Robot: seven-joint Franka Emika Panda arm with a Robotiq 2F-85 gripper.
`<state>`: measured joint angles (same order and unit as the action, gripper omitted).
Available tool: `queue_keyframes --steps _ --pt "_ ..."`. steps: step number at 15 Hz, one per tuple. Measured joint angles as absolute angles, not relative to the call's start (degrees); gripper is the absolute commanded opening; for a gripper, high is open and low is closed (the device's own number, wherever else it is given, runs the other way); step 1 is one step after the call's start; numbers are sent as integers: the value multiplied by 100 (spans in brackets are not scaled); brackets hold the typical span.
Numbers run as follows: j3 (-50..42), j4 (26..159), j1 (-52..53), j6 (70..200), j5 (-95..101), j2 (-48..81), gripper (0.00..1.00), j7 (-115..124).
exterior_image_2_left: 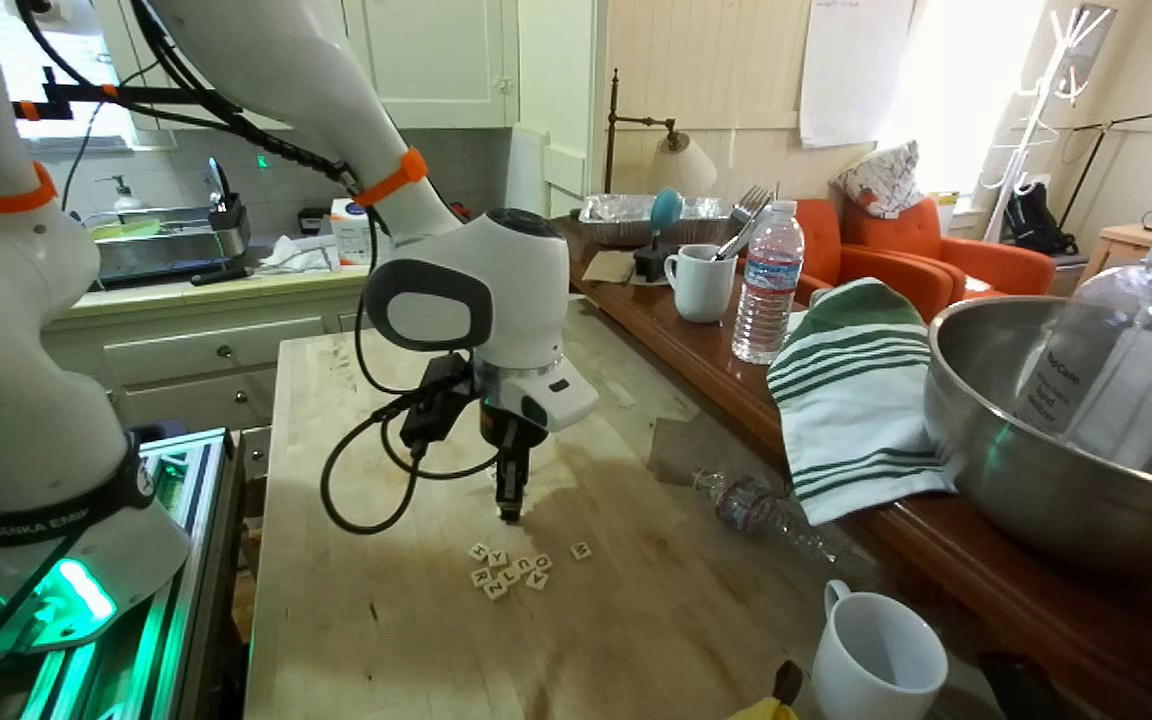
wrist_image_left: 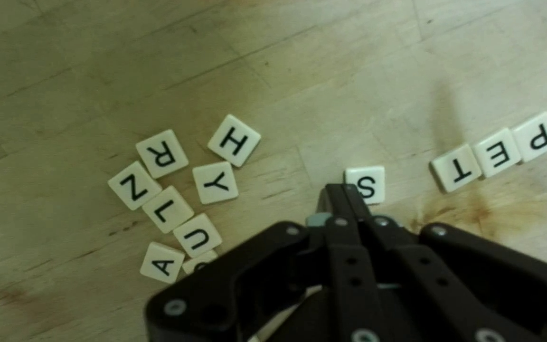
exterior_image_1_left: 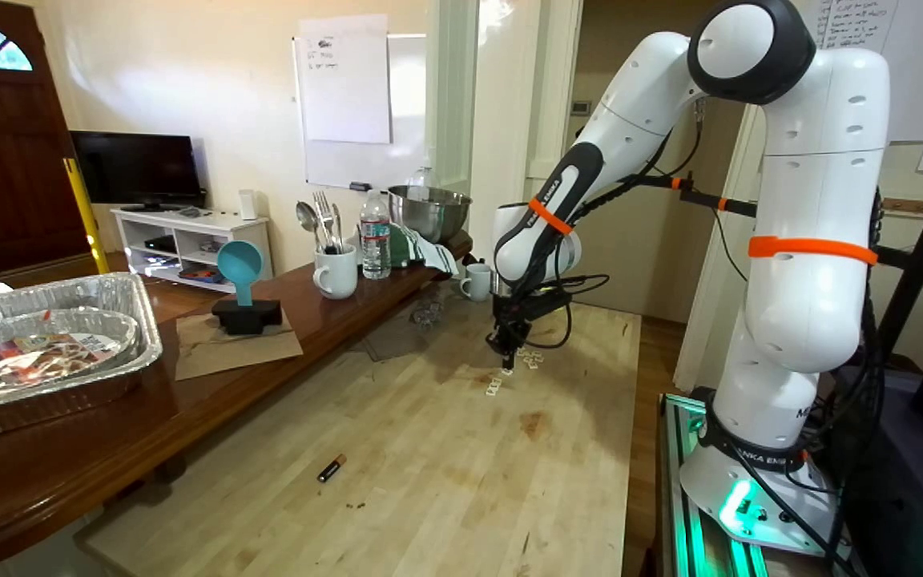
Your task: Put one letter block to in the line to make a word
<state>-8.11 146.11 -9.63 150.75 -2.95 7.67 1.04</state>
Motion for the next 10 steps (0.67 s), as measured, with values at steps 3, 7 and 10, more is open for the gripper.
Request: queue_keyframes --steps 3,7,10 --pt "-789 14620 -958 15075 -301 757 0 104" --pt "-777 14673 -944 15075 -301 714 0 104" --pt "-776 14727 -943 15075 -301 672 0 102"
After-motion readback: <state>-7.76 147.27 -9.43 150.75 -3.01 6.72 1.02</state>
